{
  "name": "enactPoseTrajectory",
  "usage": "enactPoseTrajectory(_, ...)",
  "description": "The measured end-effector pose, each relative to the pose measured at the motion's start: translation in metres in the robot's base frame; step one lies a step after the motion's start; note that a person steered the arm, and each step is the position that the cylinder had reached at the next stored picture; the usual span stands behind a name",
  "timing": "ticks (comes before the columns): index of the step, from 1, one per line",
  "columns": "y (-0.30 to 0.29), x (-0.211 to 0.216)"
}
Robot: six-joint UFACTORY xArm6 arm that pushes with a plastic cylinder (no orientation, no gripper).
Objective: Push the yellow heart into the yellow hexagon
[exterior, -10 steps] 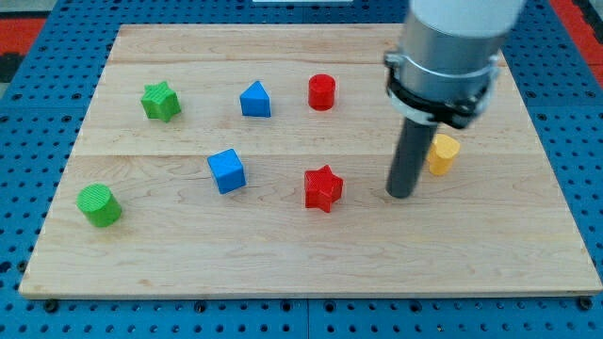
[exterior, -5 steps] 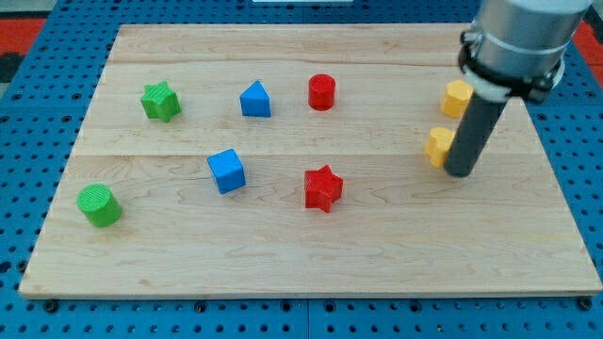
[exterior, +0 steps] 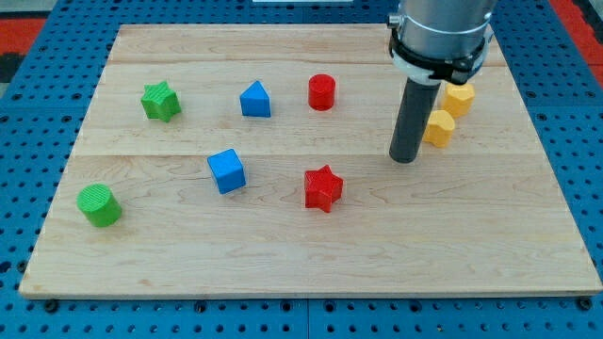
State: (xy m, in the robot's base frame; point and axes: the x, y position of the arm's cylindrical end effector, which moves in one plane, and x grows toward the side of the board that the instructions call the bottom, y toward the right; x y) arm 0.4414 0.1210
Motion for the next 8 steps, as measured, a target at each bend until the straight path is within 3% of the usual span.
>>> enactPoseTrajectory(3, 0.067, -0.011)
enactPoseTrajectory(5, 0.025, -0.015)
enactPoseTrajectory(8, 0.044, -0.035)
